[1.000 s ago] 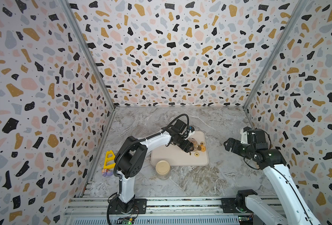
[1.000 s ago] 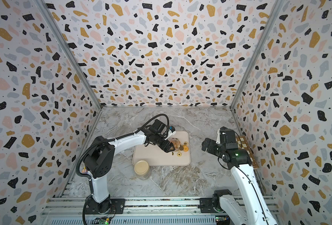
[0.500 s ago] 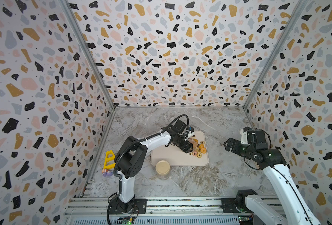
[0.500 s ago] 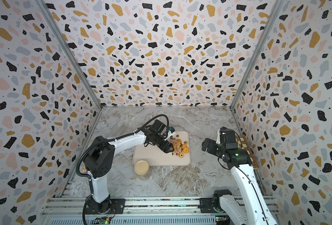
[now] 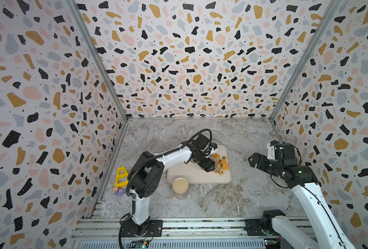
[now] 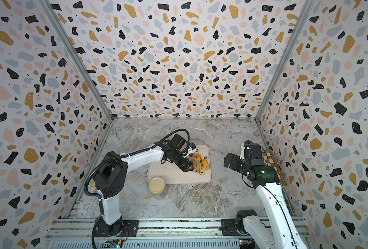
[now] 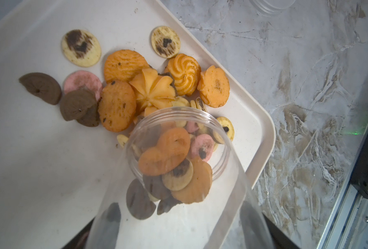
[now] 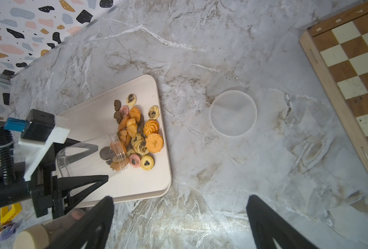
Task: Pour the cookies out of the jar
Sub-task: Pour the cookies in the jar onto the tray.
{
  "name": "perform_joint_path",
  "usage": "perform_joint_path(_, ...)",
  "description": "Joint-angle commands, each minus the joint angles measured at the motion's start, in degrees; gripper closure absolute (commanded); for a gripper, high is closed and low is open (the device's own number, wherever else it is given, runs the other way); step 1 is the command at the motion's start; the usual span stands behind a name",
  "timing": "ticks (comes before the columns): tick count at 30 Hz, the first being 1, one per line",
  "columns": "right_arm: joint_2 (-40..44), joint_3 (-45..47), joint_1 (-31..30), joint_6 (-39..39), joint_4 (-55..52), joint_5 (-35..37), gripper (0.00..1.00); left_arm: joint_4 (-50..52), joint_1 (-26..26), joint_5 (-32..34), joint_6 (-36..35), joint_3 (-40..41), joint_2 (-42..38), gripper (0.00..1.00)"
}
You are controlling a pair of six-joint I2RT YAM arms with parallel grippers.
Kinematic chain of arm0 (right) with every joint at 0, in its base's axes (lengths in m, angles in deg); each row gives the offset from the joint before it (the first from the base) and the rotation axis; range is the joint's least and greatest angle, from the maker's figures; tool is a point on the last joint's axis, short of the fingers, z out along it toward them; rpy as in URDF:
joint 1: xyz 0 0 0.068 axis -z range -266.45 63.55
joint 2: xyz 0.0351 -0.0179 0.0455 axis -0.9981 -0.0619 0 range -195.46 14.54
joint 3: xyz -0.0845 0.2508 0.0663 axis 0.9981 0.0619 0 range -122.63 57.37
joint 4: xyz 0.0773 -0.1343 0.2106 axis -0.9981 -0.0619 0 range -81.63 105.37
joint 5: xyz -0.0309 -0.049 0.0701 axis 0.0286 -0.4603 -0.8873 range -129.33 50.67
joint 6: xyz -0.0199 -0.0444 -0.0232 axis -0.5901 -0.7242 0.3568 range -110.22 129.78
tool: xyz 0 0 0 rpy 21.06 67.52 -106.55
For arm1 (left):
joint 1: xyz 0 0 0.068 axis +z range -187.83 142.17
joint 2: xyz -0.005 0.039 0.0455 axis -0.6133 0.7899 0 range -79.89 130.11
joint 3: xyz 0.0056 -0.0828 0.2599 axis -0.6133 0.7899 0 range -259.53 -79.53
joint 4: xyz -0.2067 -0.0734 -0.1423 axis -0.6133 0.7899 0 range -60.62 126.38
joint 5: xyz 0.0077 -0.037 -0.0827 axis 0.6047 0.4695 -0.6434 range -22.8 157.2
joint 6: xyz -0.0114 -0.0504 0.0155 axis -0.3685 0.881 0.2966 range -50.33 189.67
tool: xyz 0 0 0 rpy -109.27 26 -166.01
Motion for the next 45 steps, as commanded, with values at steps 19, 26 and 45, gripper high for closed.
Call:
perform_joint_path(19, 0.1, -2.4, 0.1, 0.2, -1.7, -0.6, 0.02, 6.9, -0.6, 0.5, -2.1, -5.9, -3.2, 1.0)
perform_joint_path(26, 0.7, -3.5, 0.1, 0.5, -1.5, -0.8, 0.02, 11.9, -1.2, 1.5, -3.4, -8.7, -2.8, 1.0)
perform_joint_path(45, 0.0, -3.2, 0.1, 0.8, -0.6, -4.6, 0.01, 10.8, -2.1, 2.5, -3.3, -9.4, -9.0, 1.0)
